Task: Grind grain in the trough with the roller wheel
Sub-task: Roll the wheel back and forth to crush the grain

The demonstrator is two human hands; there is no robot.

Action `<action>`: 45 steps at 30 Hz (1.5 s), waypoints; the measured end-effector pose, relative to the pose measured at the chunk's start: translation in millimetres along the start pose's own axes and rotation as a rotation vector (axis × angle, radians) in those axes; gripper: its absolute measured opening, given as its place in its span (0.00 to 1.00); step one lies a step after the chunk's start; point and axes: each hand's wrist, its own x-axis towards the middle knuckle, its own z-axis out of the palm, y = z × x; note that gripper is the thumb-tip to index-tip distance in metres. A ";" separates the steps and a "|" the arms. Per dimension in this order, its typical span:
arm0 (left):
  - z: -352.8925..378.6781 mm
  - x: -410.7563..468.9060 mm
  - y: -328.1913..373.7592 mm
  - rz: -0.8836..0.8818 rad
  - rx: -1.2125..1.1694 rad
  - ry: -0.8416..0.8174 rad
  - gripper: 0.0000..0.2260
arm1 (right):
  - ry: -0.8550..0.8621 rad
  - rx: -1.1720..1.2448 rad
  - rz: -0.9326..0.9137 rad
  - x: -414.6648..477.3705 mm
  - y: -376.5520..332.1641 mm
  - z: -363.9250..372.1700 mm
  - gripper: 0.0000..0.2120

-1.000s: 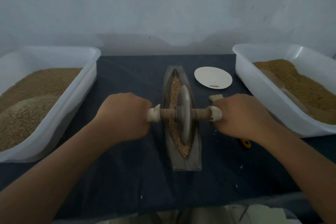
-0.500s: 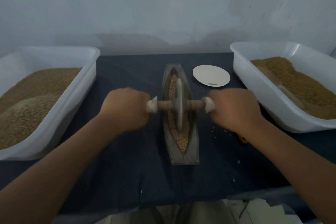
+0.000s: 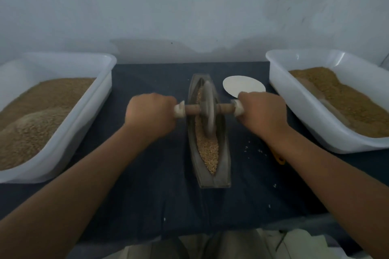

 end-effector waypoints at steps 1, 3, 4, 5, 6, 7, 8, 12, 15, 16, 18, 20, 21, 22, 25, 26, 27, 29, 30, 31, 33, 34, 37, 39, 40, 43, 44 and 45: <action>-4.1 -19.2 0.7 0.058 0.011 0.068 0.17 | -0.011 0.005 0.011 -17.5 2.4 -3.2 0.17; -10.9 -51.9 0.4 0.147 -0.006 0.181 0.20 | -0.004 0.044 -0.002 -49.4 5.4 -10.4 0.15; -11.1 -60.5 -0.8 0.150 -0.017 0.201 0.20 | 0.017 0.055 -0.025 -58.0 5.9 -12.9 0.14; -7.4 -62.8 -2.7 0.137 -0.032 0.202 0.20 | 0.023 0.062 -0.044 -58.8 6.2 -14.1 0.14; -2.8 -60.0 -3.3 0.116 -0.050 0.194 0.20 | 0.008 0.055 -0.052 -53.4 5.5 -13.9 0.14; 2.2 -52.6 -3.7 0.090 -0.063 0.183 0.20 | -0.011 0.030 -0.047 -43.6 4.1 -11.8 0.15; 8.4 -41.0 -4.0 0.064 -0.057 0.168 0.19 | -0.015 -0.003 -0.033 -30.9 2.4 -7.8 0.16; 24.3 29.7 -7.7 -0.046 -0.012 0.033 0.15 | -0.004 -0.058 -0.003 26.8 -1.0 9.4 0.19; 18.3 44.7 -6.1 -0.069 -0.047 -0.035 0.15 | -0.046 -0.053 0.022 41.6 -4.3 1.5 0.17; 15.3 36.9 -5.3 -0.062 -0.046 -0.056 0.14 | -0.066 -0.042 0.008 37.1 -4.3 -3.7 0.17; 10.8 7.1 -7.0 -0.017 -0.028 -0.079 0.14 | -0.131 -0.020 -0.042 14.3 -3.3 -18.5 0.15; 2.3 -30.4 -8.7 0.066 0.006 -0.003 0.16 | -0.161 -0.008 -0.091 -16.9 -2.7 -35.3 0.13; -2.9 -45.8 -9.0 0.100 0.013 0.048 0.18 | -0.161 0.003 -0.103 -29.8 -2.2 -43.5 0.13; -6.3 -56.6 -9.4 0.114 0.004 0.098 0.19 | -0.165 0.012 -0.108 -37.5 -1.2 -49.0 0.13; 5.1 -53.8 -8.2 0.073 -0.045 0.103 0.18 | -0.208 -0.017 -0.111 -30.1 1.9 -41.9 0.13; 10.9 -41.0 -7.1 0.037 -0.039 0.058 0.17 | -0.222 -0.026 -0.102 -18.8 1.7 -33.8 0.13; 15.0 -23.0 -6.7 -0.008 -0.039 0.016 0.16 | -0.215 -0.031 -0.084 -4.7 0.7 -25.3 0.14; 19.5 19.2 -8.5 -0.069 -0.043 -0.037 0.14 | -0.158 -0.014 -0.018 25.8 -0.4 -9.1 0.16; 18.5 37.7 -9.7 -0.082 -0.045 -0.064 0.14 | -0.149 -0.006 0.018 39.3 -1.2 -4.0 0.16; 15.8 51.7 -10.4 -0.084 -0.050 -0.089 0.14 | -0.172 -0.005 0.047 50.1 -2.1 -1.4 0.16; 8.1 62.4 -8.2 -0.075 -0.066 -0.140 0.16 | -0.231 -0.004 0.072 58.3 -2.8 -1.7 0.15; 3.8 59.0 -6.6 -0.066 -0.068 -0.167 0.17 | -0.246 0.008 0.076 55.7 -2.6 -3.6 0.14; -3.6 20.0 -6.6 0.011 -0.046 -0.179 0.12 | -0.323 0.036 0.037 20.3 1.6 -15.0 0.12; -6.6 -17.5 -8.9 0.102 -0.006 -0.074 0.12 | -0.317 0.006 -0.038 -11.8 5.1 -27.5 0.11; -9.3 -31.9 -10.2 0.133 0.008 -0.026 0.14 | -0.295 0.004 -0.071 -23.7 6.4 -34.4 0.12; -2.9 -35.5 -13.4 0.100 -0.023 -0.049 0.14 | -0.271 0.021 -0.099 -26.1 6.9 -39.0 0.13; 1.1 -27.1 -12.0 0.059 -0.045 -0.108 0.13 | -0.279 0.023 -0.082 -18.4 5.2 -34.2 0.13; 4.5 -13.6 -9.9 0.024 -0.053 -0.146 0.12 | -0.289 0.025 -0.050 -6.6 3.3 -27.3 0.13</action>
